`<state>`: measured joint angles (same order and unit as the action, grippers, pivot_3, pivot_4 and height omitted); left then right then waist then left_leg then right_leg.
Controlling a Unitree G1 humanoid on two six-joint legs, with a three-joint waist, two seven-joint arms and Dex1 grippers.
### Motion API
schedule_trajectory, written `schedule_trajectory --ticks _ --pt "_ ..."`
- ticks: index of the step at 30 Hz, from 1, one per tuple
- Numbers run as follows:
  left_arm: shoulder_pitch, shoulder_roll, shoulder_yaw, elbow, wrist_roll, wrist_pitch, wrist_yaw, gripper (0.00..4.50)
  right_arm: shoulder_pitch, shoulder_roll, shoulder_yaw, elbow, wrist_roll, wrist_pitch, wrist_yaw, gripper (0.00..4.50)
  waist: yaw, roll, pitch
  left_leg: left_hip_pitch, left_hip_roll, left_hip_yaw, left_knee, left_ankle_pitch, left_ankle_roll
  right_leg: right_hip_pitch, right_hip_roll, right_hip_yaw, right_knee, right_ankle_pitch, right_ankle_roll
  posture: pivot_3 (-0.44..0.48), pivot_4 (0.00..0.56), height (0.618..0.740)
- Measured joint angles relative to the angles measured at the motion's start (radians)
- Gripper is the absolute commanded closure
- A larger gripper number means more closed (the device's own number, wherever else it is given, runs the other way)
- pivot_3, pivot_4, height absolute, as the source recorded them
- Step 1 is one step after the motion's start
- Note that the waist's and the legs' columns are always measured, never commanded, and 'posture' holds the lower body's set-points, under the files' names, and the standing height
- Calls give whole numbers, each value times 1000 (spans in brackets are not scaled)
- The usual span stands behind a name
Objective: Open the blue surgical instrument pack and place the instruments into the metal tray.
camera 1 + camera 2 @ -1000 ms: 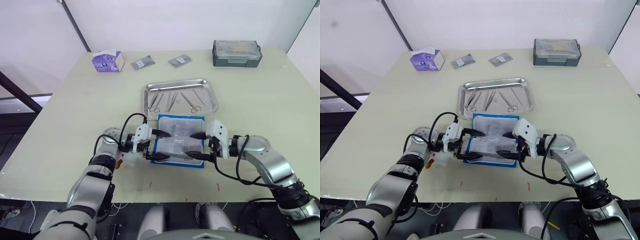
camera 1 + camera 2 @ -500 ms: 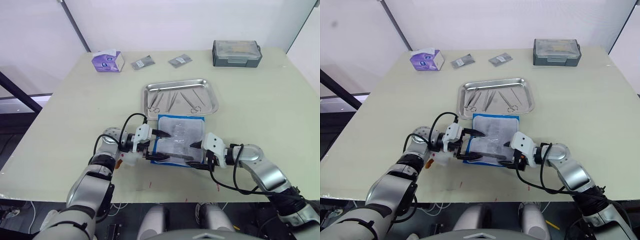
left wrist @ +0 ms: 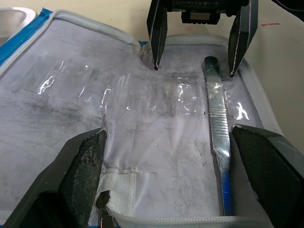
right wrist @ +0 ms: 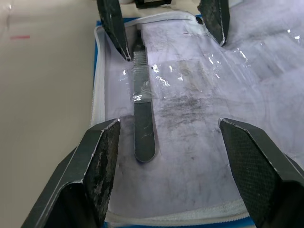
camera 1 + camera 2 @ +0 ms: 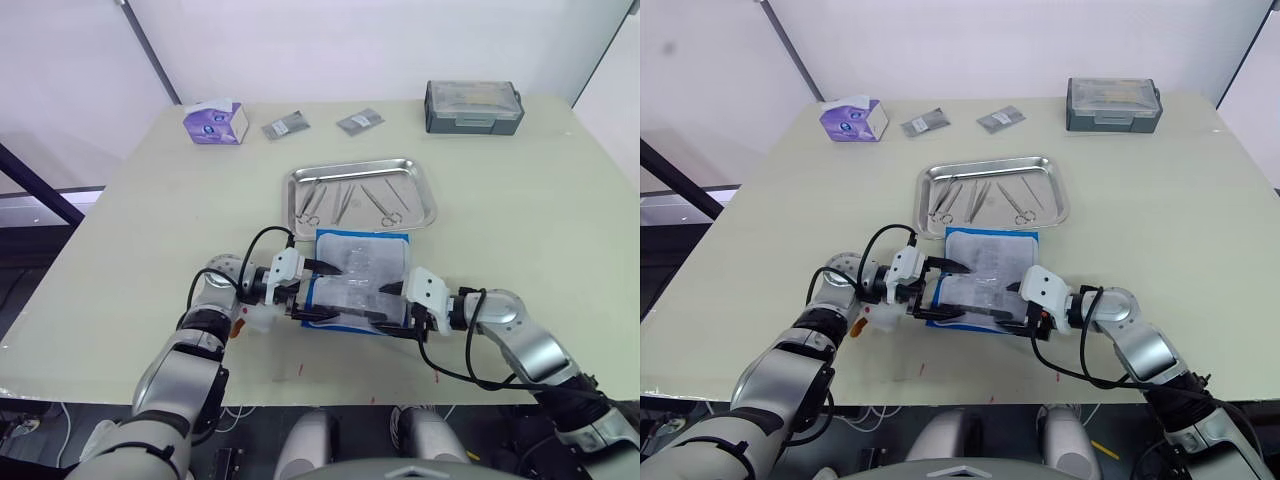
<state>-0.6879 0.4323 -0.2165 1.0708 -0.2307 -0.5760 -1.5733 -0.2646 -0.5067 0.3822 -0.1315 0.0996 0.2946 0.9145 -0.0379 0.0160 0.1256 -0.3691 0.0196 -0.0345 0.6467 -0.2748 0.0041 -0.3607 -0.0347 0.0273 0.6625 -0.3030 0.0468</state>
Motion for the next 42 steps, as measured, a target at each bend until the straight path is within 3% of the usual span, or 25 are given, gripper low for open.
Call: schedule_trajectory --ticks 1,7,19,31,42 --pt "0 0 0 0 0 0 0 0 0 -4 8 0 -3 0 6 1819 0 0 0 0 0 0 0 0 0 0 0 0 0 0 0 0 150 734" --pt "2 3 -8 0 0 0 0 0 2 -16 35 -10 -4 -2 25 4488 0 -3 -2 3 0 0 0 0 0 1 0 0 0 0 0 0 150 734" --pt "2 3 -12 0 0 0 1 0 -3 -21 35 -11 -5 0 25 4488 0 -4 -3 4 0 0 0 0 0 3 0 0 -1 0 0 0 150 734" --pt "1 2 -12 -1 -4 0 0 0 -56 -111 35 -144 -8 175 59 4488 1 -4 -2 2 0 0 -1 0 0 2 0 0 -1 0 0 0 150 734" --pt "1 1 -12 -2 -6 0 0 0 -90 -170 44 -205 -48 186 85 4488 1 -4 -2 2 0 0 -1 0 0 1 0 0 -1 0 0 0 150 734"
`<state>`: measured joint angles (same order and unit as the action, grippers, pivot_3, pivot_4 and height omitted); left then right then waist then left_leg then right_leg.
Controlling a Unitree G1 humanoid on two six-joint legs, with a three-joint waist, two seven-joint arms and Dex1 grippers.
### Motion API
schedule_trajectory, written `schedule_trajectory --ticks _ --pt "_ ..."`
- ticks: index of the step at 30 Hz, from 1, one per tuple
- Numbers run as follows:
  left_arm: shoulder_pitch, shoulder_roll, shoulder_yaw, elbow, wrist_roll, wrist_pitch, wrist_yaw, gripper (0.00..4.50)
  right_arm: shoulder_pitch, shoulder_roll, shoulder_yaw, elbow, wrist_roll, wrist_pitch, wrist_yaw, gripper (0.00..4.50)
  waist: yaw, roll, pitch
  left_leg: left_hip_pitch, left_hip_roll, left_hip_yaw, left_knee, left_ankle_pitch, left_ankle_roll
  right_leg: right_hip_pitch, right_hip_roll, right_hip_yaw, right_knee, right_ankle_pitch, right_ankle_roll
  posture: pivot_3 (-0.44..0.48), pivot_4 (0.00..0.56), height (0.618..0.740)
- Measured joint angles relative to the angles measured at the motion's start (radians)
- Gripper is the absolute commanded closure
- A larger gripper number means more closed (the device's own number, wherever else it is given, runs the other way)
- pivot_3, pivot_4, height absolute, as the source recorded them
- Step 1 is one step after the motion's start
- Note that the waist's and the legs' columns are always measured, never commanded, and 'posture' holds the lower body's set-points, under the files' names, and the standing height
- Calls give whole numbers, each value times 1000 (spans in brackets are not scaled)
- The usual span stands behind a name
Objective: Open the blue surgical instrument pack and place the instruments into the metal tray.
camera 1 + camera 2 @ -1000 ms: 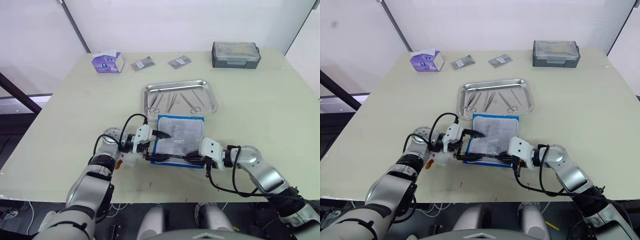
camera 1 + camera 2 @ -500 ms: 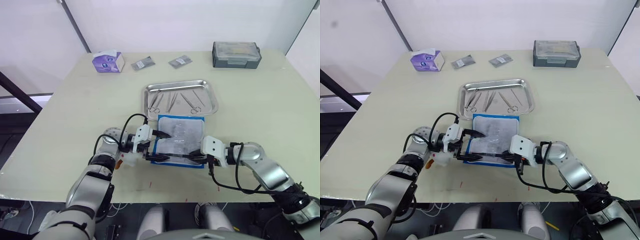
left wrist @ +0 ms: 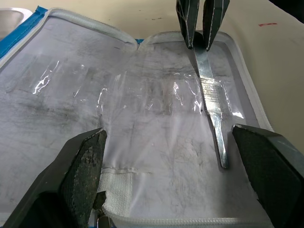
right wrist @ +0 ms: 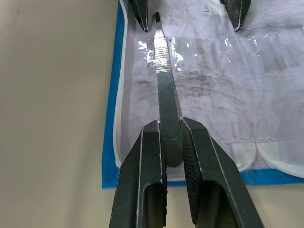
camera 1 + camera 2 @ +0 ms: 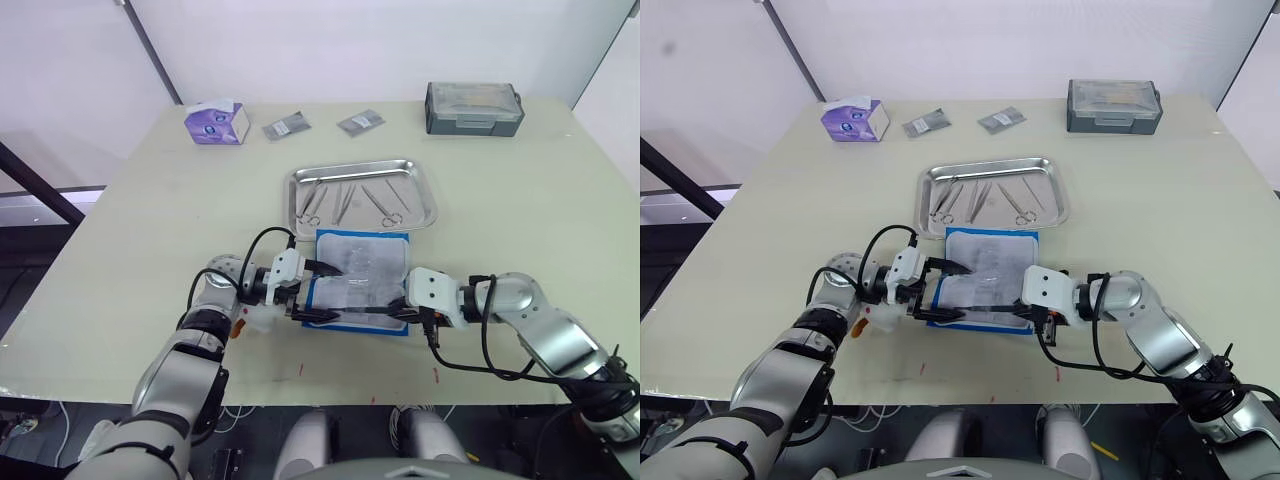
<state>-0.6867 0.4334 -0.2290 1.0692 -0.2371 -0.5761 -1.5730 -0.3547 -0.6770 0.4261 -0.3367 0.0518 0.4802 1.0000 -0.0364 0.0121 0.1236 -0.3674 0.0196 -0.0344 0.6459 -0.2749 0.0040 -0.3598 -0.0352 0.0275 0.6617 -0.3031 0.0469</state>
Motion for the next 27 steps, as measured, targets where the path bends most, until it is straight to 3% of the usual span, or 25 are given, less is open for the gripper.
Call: schedule_trajectory --ticks 15,27 --pt "0 -2 0 0 0 0 0 0 8 -94 -28 -39 8 -17 26 4488 1 0 0 0 0 0 0 0 0 0 0 0 0 0 0 0 150 734" --pt "-2 -1 -3 0 -2 0 0 0 118 -226 -210 -52 70 -59 48 4488 3 0 1 -1 0 1 0 0 0 0 0 0 -1 0 1 0 150 734"
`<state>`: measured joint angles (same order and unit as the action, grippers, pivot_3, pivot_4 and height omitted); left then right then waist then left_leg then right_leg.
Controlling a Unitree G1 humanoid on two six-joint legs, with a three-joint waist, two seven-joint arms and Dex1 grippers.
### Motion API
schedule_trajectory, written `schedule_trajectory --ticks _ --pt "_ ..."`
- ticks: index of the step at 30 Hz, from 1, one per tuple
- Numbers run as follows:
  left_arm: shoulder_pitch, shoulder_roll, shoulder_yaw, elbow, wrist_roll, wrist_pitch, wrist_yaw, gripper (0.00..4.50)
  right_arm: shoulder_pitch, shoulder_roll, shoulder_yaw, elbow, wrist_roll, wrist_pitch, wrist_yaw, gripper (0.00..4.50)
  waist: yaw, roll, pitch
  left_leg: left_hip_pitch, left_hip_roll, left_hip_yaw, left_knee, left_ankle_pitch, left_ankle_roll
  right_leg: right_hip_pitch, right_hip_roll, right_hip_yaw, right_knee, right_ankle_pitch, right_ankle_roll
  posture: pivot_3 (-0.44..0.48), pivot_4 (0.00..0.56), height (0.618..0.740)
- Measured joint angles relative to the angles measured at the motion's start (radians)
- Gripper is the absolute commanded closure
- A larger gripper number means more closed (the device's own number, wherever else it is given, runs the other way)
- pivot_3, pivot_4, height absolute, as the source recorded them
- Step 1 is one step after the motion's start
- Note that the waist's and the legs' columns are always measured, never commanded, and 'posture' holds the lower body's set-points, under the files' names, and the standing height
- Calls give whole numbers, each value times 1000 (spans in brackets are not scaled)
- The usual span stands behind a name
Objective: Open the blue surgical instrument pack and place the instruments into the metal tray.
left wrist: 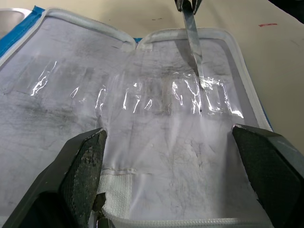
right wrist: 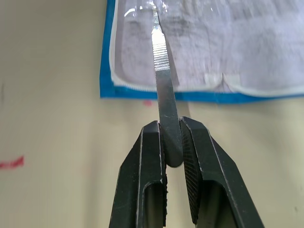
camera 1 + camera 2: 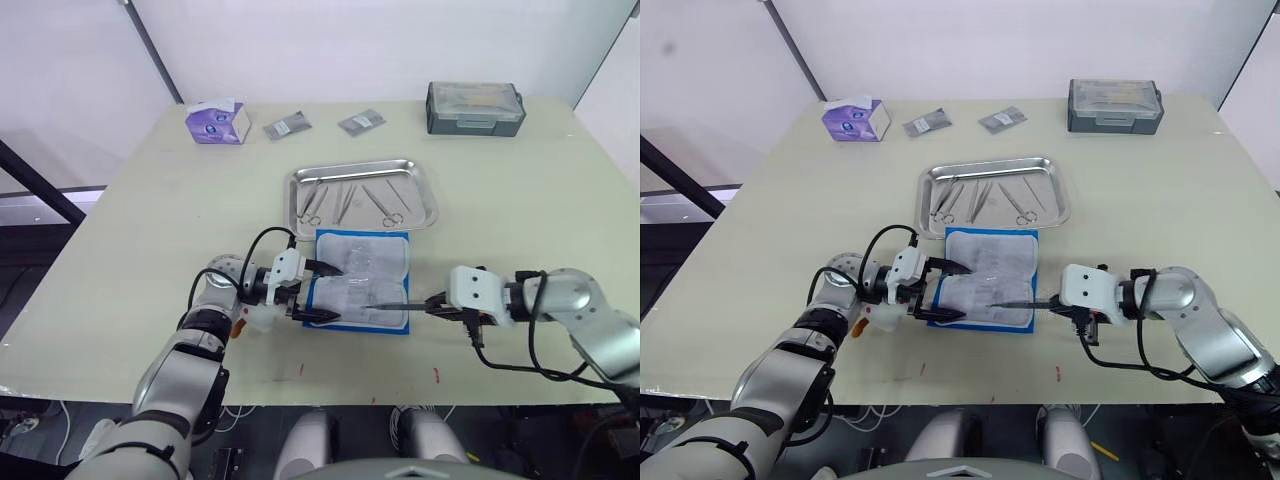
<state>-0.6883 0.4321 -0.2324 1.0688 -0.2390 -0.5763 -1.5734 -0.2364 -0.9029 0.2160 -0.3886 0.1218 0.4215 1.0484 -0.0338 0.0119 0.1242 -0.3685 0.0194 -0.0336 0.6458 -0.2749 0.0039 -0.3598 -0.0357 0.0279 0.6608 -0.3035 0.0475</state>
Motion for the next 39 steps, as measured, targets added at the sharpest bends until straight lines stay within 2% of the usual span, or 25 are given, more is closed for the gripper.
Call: schedule_trajectory --ticks 4,9,18,28,31,33,39 --pt "-1 -1 -4 -1 -2 0 0 0 59 -53 -117 7 45 -28 28 4488 2 0 0 0 0 0 -2 0 0 0 0 0 -1 0 0 0 150 734" --pt "-2 -2 -6 -1 -2 0 0 0 86 -74 -190 29 87 -58 60 4488 2 0 0 0 0 0 -2 0 0 0 0 0 -1 0 0 0 150 734" --pt "-3 -3 -7 -1 -2 0 0 0 24 -30 -254 88 178 -15 43 4488 4 0 0 0 0 0 -2 0 0 0 0 0 -1 0 0 0 150 734" --pt "3 -1 -5 -7 -9 2 -1 0 -216 150 -176 263 139 143 -148 4488 4 2 0 0 0 0 -3 0 0 -1 0 1 -1 2 -4 0 150 734" --pt "15 2 -2 -20 -17 2 -1 0 -351 259 -123 326 110 245 -240 4488 1 5 1 1 0 0 -4 0 0 -2 0 1 0 2 -4 0 150 734" --pt "17 1 -1 -24 -17 2 0 0 -382 285 -106 340 99 272 -267 4488 3 6 1 0 0 0 -4 0 0 -2 0 0 0 2 -5 0 150 734" --pt "31 -1 7 -57 -21 11 -1 0 -524 438 -72 521 28 365 -432 4488 4 9 1 -2 -1 0 -4 0 0 -3 -1 1 0 2 -5 0 150 734"
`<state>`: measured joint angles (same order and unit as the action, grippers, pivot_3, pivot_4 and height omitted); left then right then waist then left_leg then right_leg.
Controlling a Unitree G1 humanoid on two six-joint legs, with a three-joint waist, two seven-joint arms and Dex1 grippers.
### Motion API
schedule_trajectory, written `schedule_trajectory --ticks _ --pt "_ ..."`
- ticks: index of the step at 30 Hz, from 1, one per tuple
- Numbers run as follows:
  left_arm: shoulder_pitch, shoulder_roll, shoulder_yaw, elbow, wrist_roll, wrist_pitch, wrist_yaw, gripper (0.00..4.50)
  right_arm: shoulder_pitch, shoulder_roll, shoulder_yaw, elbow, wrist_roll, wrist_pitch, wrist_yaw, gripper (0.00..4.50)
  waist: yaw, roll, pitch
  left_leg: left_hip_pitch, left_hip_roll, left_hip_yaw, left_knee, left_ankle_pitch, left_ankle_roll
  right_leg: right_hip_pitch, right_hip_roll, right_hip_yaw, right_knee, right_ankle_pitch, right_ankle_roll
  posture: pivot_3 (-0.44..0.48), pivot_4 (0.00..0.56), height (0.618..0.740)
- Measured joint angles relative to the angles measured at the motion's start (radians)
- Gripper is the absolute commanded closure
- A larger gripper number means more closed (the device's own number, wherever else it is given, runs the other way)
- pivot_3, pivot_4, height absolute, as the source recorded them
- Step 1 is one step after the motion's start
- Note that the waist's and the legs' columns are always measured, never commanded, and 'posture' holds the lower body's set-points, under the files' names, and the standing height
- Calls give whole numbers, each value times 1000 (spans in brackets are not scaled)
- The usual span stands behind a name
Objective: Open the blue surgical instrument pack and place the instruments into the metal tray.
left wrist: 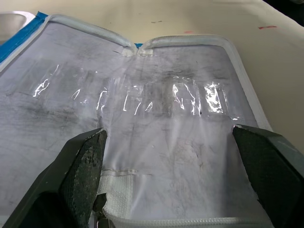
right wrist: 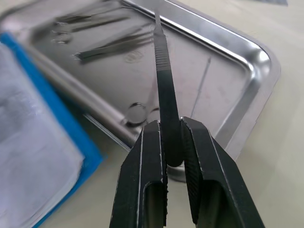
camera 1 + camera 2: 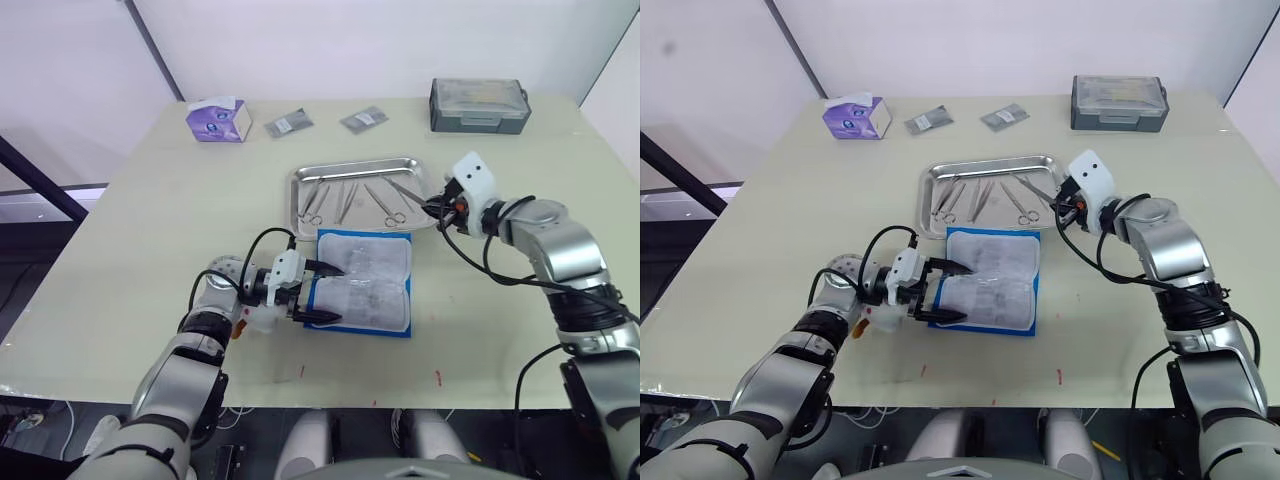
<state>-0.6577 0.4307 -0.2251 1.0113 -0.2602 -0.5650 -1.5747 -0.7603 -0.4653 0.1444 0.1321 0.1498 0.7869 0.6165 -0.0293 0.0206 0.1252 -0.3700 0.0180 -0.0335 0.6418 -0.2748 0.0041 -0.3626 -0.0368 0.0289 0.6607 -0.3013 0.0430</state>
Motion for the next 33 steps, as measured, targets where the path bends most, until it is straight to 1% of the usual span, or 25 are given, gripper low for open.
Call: schedule_trajectory --ticks 2,3,5,7,9,10,13,17,20,29,33 --pt "2 0 4 -2 0 6 0 0 -51 52 0 83 -27 10 -67 4488 -5 1 0 0 0 0 0 0 0 -1 0 0 1 0 0 0 150 734" --pt "5 -1 11 -7 2 8 0 0 -94 95 0 159 -54 2 -127 4488 -6 0 0 0 0 0 0 0 0 -1 0 0 1 0 0 0 150 734" --pt "9 -4 16 -16 3 9 0 0 -124 119 1 227 -80 -17 -173 4488 -6 1 0 -1 0 0 0 0 0 -1 0 0 1 0 0 0 150 734" --pt "13 -4 19 -21 3 10 0 0 -144 133 1 273 -95 -28 -197 4488 -7 1 0 -1 -1 0 0 0 0 -1 -1 0 1 0 0 0 150 734" --pt "17 -2 21 -28 3 12 0 0 -190 165 5 396 -140 -60 -251 4488 -8 1 0 -2 -1 0 0 0 0 -2 -1 0 1 0 0 0 150 734" --pt "17 -2 21 -29 4 13 0 0 -191 167 5 401 -142 -62 -254 4488 -9 1 0 -2 -1 0 0 0 0 -2 -1 0 1 0 0 0 150 734" --pt "26 2 28 -38 4 14 0 0 -249 203 3 527 -165 -89 -288 4488 -13 2 0 -2 -1 0 0 0 0 -3 -1 1 1 0 0 0 150 734" --pt "27 0 29 -41 5 14 0 0 -298 234 -2 611 -177 -123 -303 4488 -13 2 0 -2 0 0 0 0 0 -3 -1 1 1 0 0 0 150 734" --pt "27 0 32 -42 7 15 0 0 -349 275 -19 714 -179 -146 -335 4488 -13 2 0 -2 0 1 -1 0 0 -3 -1 1 2 0 0 0 150 734" --pt "28 -2 39 -42 12 15 0 0 -394 325 -110 868 -161 -175 -416 4488 -13 2 0 -2 0 1 -1 0 0 -3 -1 1 2 0 0 0 150 734" --pt "29 -2 41 -42 13 14 0 0 -402 336 -147 895 -144 -180 -448 4488 -13 2 0 -2 0 1 -1 0 0 -3 -1 2 2 0 0 0 150 734"
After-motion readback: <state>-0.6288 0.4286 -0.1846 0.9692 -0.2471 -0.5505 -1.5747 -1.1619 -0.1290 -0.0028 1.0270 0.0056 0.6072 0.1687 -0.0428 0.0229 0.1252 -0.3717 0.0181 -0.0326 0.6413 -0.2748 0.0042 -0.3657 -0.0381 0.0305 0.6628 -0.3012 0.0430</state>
